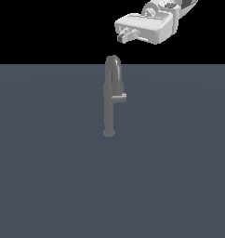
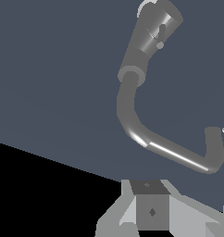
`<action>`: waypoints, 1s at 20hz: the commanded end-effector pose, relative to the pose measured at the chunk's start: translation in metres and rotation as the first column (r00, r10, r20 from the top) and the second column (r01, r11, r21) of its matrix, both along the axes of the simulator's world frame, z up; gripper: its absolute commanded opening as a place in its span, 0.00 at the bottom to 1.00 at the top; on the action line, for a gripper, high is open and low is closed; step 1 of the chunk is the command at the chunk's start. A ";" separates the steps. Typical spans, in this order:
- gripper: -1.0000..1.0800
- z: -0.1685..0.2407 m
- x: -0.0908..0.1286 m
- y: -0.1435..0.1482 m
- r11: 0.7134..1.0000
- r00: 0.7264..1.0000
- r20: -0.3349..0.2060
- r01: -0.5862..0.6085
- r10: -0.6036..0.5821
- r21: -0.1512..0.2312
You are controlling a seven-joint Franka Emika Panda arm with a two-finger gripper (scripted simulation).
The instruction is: Turn on the faucet by rotating a designated handle.
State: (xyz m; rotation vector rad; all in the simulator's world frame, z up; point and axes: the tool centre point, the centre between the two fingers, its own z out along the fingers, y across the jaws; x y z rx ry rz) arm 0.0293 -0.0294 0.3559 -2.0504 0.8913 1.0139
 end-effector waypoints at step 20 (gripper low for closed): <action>0.00 -0.134 0.051 -0.005 0.882 0.865 -0.433 0.390 -0.252 0.265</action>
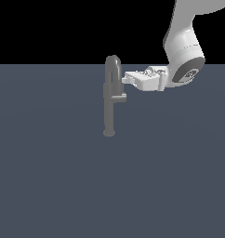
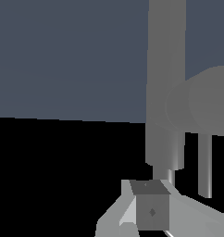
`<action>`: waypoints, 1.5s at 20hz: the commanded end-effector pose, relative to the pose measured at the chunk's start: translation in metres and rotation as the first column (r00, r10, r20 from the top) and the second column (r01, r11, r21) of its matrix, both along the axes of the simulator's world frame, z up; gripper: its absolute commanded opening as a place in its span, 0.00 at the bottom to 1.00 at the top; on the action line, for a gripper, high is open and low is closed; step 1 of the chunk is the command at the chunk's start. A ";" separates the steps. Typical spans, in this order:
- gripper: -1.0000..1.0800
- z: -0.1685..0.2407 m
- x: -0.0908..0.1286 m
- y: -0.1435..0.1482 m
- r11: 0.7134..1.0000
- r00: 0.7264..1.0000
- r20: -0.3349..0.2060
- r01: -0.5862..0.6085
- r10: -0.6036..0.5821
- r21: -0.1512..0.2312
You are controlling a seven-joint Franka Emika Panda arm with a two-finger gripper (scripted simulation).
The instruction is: Turn on the faucet by rotating a designated handle.
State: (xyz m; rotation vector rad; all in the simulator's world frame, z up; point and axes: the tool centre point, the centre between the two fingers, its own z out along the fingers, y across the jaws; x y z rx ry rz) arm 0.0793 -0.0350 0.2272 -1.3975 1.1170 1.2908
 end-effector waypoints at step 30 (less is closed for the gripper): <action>0.00 -0.003 -0.034 -0.002 0.998 0.998 -0.045 0.041 -0.040 0.040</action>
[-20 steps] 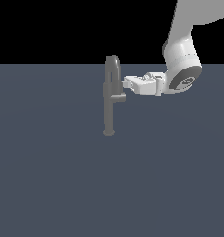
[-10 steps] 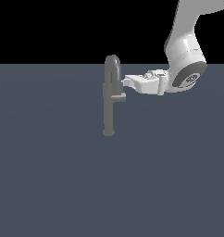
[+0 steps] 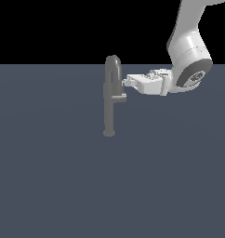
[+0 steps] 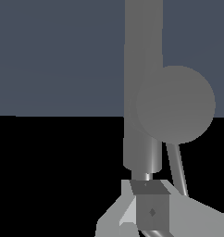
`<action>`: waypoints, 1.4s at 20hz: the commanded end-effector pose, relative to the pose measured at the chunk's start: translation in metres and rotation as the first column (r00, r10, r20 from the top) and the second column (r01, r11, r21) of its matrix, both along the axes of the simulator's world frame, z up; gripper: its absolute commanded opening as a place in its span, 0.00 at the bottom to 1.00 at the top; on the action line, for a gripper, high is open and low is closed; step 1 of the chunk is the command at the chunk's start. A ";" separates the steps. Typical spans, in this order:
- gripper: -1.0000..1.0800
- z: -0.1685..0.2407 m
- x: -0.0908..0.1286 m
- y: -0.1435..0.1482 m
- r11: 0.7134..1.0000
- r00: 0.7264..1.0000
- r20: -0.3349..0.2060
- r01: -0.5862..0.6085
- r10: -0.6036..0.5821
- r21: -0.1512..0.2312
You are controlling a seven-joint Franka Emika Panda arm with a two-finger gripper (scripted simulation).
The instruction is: Turn on the faucet by rotating a designated handle.
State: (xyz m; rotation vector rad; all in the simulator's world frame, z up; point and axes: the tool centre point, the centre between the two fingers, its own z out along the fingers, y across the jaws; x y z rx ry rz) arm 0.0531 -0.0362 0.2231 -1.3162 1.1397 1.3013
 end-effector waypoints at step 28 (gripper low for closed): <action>0.00 -0.017 -0.052 -0.007 1.000 1.000 0.030 -0.011 0.010 0.002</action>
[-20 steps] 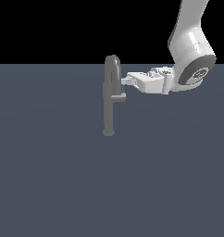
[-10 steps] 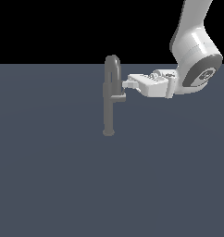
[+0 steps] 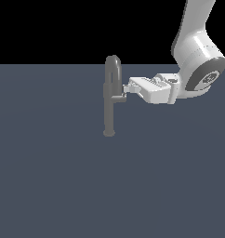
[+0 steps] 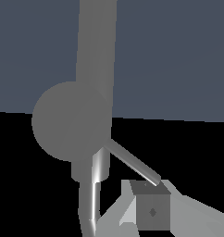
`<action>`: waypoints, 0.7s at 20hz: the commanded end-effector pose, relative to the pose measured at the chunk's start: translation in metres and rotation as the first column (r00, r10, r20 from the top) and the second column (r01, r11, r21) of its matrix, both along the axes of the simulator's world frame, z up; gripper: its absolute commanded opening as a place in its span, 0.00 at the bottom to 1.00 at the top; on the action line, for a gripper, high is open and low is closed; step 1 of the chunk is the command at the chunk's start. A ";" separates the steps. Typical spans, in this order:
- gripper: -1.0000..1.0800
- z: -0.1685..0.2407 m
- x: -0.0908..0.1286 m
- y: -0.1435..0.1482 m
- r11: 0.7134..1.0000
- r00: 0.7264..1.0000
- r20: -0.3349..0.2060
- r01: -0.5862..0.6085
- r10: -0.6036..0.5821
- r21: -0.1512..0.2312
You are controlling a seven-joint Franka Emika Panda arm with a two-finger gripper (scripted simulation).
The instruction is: Turn on the faucet by rotating a designated handle.
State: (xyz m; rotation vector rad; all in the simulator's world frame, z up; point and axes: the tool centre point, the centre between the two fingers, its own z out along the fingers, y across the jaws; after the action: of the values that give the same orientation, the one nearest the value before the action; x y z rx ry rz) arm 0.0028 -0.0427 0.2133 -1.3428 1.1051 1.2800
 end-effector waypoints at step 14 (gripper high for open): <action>0.00 -0.058 -0.003 -0.001 1.000 1.000 -0.027 0.000 0.000 0.002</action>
State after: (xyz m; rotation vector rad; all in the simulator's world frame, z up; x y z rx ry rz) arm 0.0039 -0.0425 0.1809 -1.3486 1.0917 1.2821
